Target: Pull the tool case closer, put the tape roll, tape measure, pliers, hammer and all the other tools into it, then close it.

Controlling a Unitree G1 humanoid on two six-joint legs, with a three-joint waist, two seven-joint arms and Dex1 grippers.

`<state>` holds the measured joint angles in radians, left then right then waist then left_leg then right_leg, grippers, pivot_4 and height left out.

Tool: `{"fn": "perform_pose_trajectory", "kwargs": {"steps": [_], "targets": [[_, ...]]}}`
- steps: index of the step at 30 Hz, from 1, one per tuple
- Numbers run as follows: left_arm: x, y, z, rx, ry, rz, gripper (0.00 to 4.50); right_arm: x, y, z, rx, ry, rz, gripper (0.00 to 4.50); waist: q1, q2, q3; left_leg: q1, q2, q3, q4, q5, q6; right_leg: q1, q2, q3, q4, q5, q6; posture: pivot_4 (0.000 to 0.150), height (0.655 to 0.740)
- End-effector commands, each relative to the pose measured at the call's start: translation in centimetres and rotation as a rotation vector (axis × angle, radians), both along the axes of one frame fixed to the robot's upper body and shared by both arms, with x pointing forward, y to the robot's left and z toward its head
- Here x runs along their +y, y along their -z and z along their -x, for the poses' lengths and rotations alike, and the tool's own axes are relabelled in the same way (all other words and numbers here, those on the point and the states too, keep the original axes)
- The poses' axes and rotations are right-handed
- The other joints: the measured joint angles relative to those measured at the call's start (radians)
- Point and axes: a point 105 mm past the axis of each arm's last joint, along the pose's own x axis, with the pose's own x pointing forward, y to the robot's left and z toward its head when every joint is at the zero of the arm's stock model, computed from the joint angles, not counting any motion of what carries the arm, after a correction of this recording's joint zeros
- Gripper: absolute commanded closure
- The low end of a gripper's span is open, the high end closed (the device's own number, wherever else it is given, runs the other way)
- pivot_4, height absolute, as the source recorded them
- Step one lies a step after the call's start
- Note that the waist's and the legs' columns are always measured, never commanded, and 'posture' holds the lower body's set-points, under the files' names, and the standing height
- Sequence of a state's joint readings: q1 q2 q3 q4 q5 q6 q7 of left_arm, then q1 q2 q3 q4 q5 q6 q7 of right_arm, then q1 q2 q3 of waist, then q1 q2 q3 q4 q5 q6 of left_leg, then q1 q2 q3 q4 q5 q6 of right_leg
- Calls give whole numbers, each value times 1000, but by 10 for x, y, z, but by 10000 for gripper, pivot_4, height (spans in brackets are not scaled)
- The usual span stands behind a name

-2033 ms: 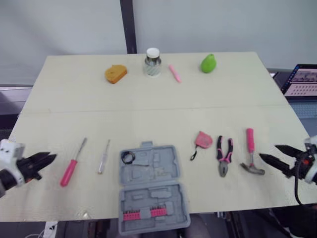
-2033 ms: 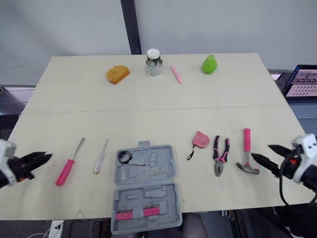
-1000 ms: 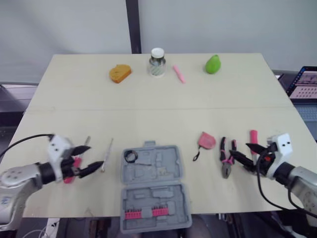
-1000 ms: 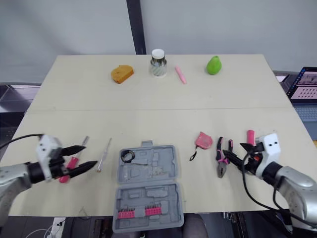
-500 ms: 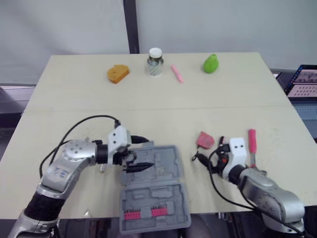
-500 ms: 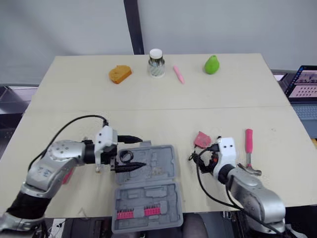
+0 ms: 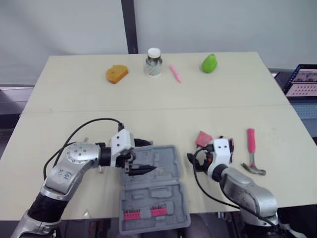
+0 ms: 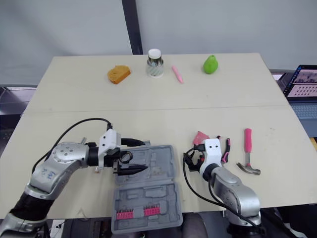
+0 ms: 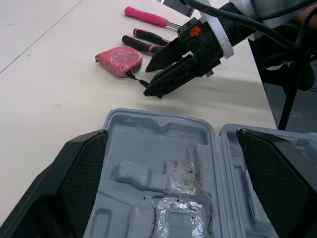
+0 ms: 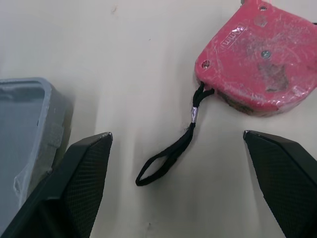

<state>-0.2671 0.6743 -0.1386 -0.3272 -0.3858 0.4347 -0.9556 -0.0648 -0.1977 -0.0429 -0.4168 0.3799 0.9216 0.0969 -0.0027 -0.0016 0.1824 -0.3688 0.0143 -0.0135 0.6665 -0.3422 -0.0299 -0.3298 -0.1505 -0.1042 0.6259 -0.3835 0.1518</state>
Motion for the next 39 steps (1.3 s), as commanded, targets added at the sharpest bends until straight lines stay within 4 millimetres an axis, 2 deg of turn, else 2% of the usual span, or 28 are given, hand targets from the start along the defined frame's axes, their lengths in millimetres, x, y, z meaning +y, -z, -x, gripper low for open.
{"fn": "perform_pose_trajectory", "kwargs": {"steps": [1, 9, 12, 14, 29, 39], "targets": [[-5, -6, 5, -38, 17, -3, 576, 4, -2, -3, -17, 10, -1, 0, 0, 0, 0, 0, 0, 0, 0, 0, 0, 0, 0, 0, 0, 0, 0, 1500, 7400], [-8, -6, 3, -41, 10, 2, 576, 5, 4, -9, -7, 36, 2, 0, -2, 0, 0, 0, 0, 0, 0, 0, 0, 0, 0, 0, 0, 0, 0, 1500, 7400], [-9, -5, 4, -41, 13, 1, 0, 4, 9, -10, 5, 49, 7, 8343, -2, 0, 0, 0, 0, 0, 0, 0, 0, 0, 0, 0, 1, 0, 0, 1500, 7400], [-11, -5, 4, -40, 16, 3, 0, 6, 11, -10, 9, 49, 10, 17853, -2, 0, 0, 0, 0, 0, 0, 0, 0, 0, 0, 0, 1, 0, 0, 1500, 7400], [-13, -5, 3, -33, 25, 6, 0, 18, 11, -10, -1, 27, -7, 17853, -2, 0, 0, 1, 0, -1, 0, 0, 0, 0, 0, 0, 1, 0, 0, 1500, 7400], [-17, -7, 2, -37, 28, 12, 0, 21, 19, -16, -2, 9, 81, 17853, -6, -1, -1, 1, 0, 0, 0, 0, 0, 0, 0, 0, 1, 0, 0, 1500, 7400]]}}
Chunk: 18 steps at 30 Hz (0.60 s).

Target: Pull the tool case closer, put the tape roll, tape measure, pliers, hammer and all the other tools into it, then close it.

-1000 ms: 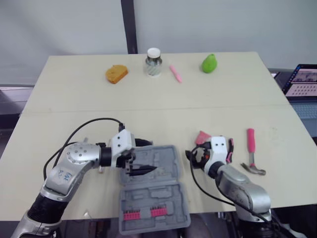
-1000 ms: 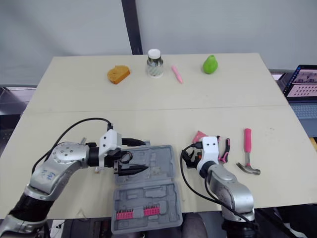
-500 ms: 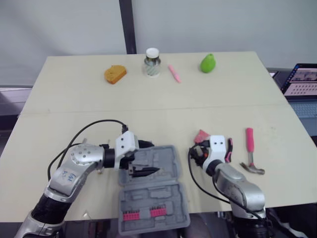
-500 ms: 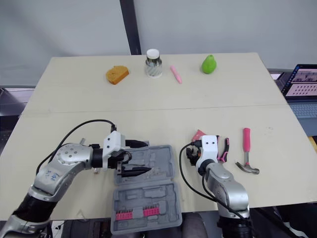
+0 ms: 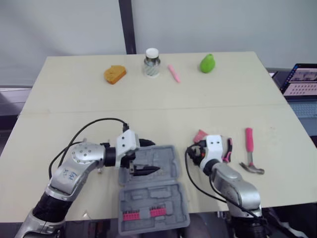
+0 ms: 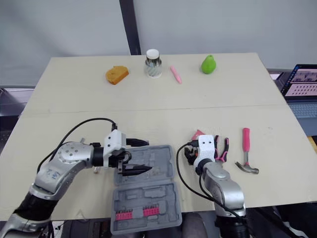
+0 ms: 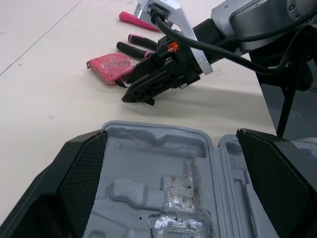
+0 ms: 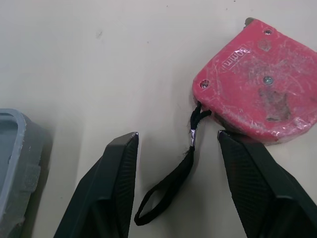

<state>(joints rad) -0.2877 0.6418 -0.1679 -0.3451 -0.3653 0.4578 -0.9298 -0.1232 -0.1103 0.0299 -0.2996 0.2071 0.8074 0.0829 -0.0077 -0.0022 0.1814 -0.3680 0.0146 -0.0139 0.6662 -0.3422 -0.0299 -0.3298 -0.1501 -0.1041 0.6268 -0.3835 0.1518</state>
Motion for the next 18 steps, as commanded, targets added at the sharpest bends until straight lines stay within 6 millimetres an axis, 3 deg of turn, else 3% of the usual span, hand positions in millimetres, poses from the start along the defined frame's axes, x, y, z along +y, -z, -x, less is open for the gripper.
{"fn": "perform_pose_trajectory", "kwargs": {"steps": [1, 2, 8, 14, 18], "targets": [[-6, -6, 3, -29, 21, 8, 0, 5, 14, 2, 53, -11, 12, 17853, -2, 0, 0, 0, 0, 0, 0, 0, 0, 0, 0, 0, 0, 0, 0, 1500, 7400], [-6, -6, 3, -29, 21, 10, 0, 6, 15, 2, 56, -12, 19, 17853, -2, 0, 0, 0, 0, 0, 0, 0, 0, 0, 0, 0, 0, 0, 0, 1500, 7400], [-8, -7, 5, -28, 22, 16, 0, 1, 21, 2, 80, 13, 40, 44697, -9, -1, -2, 0, 0, 0, 0, 0, 0, 0, 0, 0, 1, 0, 0, 1500, 7400], [-9, -7, 5, -25, 20, 20, 0, -1, 23, 3, 81, 25, 33, 44697, -17, -1, -3, 0, 0, -1, 0, 0, 0, 0, 0, 0, 1, 0, 0, 1500, 7400], [-3, 1, 10, 0, 33, -12, 0, -2, 19, 24, 81, -47, 11, 44697, -17, -1, -3, 0, 0, -2, -1, 0, 0, 0, 0, 0, 1, 0, 0, 1500, 7400]]}}
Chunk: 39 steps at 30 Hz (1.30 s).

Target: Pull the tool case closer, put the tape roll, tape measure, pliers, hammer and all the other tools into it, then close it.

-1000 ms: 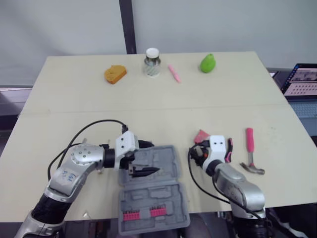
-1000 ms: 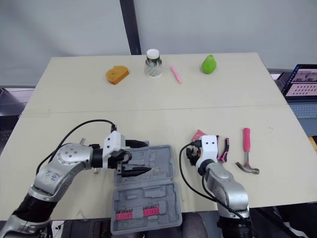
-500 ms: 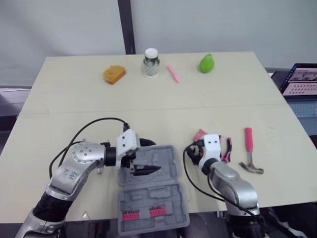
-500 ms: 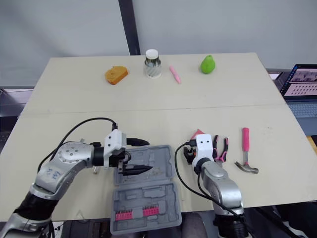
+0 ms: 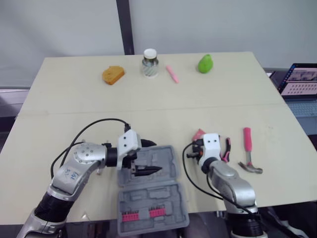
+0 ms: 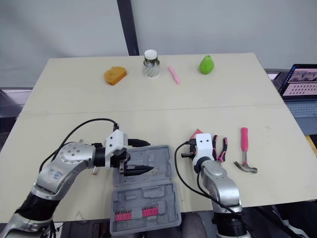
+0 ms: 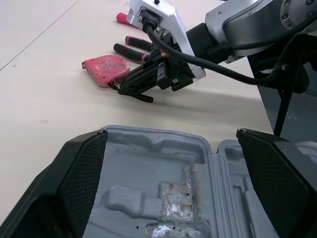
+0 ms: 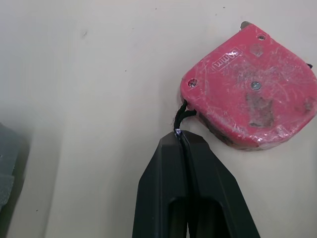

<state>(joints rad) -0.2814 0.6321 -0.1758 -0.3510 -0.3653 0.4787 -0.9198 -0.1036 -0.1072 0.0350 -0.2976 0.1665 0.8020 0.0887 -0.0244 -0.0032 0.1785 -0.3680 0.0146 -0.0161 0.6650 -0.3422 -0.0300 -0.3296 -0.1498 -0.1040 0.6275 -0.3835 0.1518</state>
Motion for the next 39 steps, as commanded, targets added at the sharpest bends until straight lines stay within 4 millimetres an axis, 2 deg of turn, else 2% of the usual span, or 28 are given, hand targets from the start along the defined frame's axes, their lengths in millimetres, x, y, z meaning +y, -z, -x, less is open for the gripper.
{"fn": "perform_pose_trajectory", "kwargs": {"steps": [1, 5, 10, 15, 20, 30, 34, 37, 38, 39], "targets": [[4, 2, 11, -11, 48, -41, 0, -3, 13, 30, 78, -72, -16, 44697, 0, 0, 0, 0, 0, 0, 0, 0, 0, 0, 0, 0, 0, 0, 0, 1500, 7400], [20, 15, 21, 21, 85, -117, 0, -18, 15, 57, 125, -85, -29, 44697, 3, 0, 0, 0, -1, 0, -1, 0, 0, 0, 0, 1, -1, 0, 0, 1500, 7400], [34, 20, 30, 51, 140, -183, 0, -33, 11, 85, 161, -103, -19, 44697, 27, 0, 0, 0, 0, 0, 0, 0, 0, 1, 0, 1, -2, 0, -1, 1500, 7400], [37, 22, 35, 69, 178, -209, 0, -30, 17, 109, 220, -118, -51, 44697, 28, 0, 0, 0, -1, 1, 0, 0, 0, 1, 0, 2, -2, 0, -1, 1500, 7400], [36, 21, 37, 72, 196, -210, 0, -17, 22, 131, 276, -155, -88, 44697, 27, 0, 0, 0, -1, 1, 0, 0, 0, 1, 0, 2, -2, 0, -1, 1500, 7400], [32, 20, 38, 69, 214, -203, 0, -4, 23, 144, 309, -200, -117, 44697, 26, 0, 0, 0, -1, 1, 0, 0, 0, 1, 0, 2, -2, 0, -1, 1500, 7400], [32, 22, 40, 72, 215, -204, 0, -6, 24, 143, 312, -214, -105, 44697, 26, 0, 0, 0, -1, 1, 0, 0, 0, 1, 0, 2, -2, 0, -1, 1500, 7400], [28, 20, 41, 52, 210, -182, 0, -14, 15, 141, 289, -266, -88, 44697, 26, 0, 0, 0, -1, 1, 0, 0, 0, 1, 0, 2, -2, 0, -1, 1500, 7400], [27, 20, 42, 46, 207, -171, 0, -17, 11, 141, 282, -293, -78, 39280, 27, 0, 0, 0, -1, 2, 1, 0, 0, 1, 0, 3, -3, 0, -1, 1500, 7400], [26, 19, 43, 35, 202, -159, 0, -22, 5, 139, 271, -322, -73, 36556, 27, 0, 0, -1, -1, 1, 1, 0, 0, 1, 0, 3, -3, 0, -1, 1500, 7400]]}}
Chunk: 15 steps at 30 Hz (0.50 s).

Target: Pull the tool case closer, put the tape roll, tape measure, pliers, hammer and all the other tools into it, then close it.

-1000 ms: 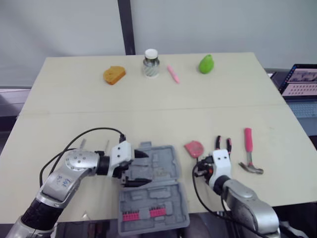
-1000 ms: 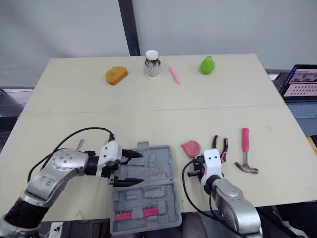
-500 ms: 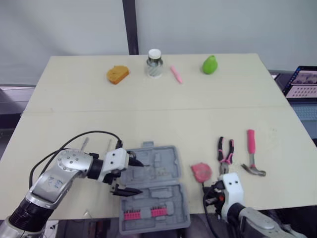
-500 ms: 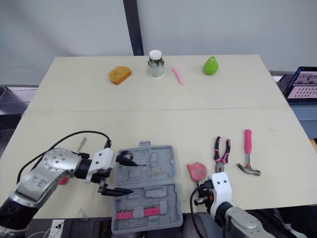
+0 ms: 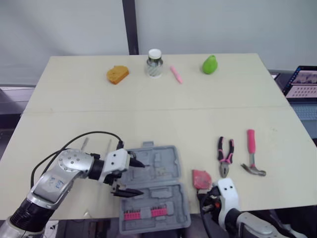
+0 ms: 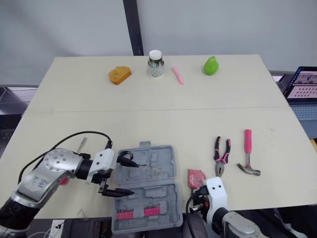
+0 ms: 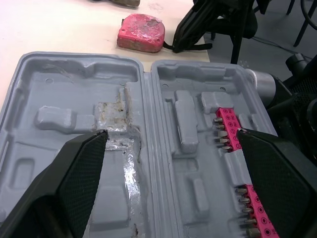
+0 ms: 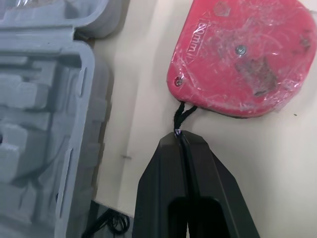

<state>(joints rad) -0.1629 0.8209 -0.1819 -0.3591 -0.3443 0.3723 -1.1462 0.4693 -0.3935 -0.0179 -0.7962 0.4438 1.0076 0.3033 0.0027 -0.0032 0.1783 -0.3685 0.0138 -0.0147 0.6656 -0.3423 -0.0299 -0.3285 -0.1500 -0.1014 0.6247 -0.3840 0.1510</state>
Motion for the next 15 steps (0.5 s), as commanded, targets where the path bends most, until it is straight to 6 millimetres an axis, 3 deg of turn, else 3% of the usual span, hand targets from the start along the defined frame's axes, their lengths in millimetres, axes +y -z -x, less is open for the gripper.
{"fn": "perform_pose_trajectory", "kwargs": {"steps": [1, 2, 6, 8, 11, 15], "targets": [[-8, -8, 8, -62, 23, 51, 0, -10, -24, -3, -51, -103, -26, 31685, 0, 0, 0, 0, 0, 0, 0, 0, 0, 0, 0, 0, 0, 0, 0, 1500, 7400], [-9, -8, 10, -72, 23, 63, 0, -14, -31, -4, -67, -147, -23, 28693, 1, 0, 0, 0, 0, 0, 0, 0, 0, 0, 0, 0, -1, 0, 0, 1500, 7400], [-12, -10, 14, -132, 7, 113, 0, -24, -79, -20, -258, -474, 12, 9053, 2, 0, 0, 1, 0, 0, 0, 0, 0, 3, 0, -1, -4, 0, 0, 1500, 7400], [-13, -11, 14, -178, 1, 141, 0, -32, -82, -28, -326, -656, 90, 393, 4, 0, 0, 1, 0, 1, 1, 0, 1, 4, 0, -1, -5, 0, 0, 1500, 7400], [-15, -10, 14, -255, 13, 156, 0, -41, -67, -28, -319, -894, 168, 393, 16, 0, 0, 1, 0, 0, 1, 0, 1, 5, 0, -1, -6, 0, 0, 1500, 7400], [-16, -3, 20, -293, 36, 174, 0, -48, -51, -44, -359, -1062, 241, 393, 19, -1, 0, 0, 0, 0, 3, 0, 1, 5, 0, -2, -6, 0, 1, 1500, 7400]]}}
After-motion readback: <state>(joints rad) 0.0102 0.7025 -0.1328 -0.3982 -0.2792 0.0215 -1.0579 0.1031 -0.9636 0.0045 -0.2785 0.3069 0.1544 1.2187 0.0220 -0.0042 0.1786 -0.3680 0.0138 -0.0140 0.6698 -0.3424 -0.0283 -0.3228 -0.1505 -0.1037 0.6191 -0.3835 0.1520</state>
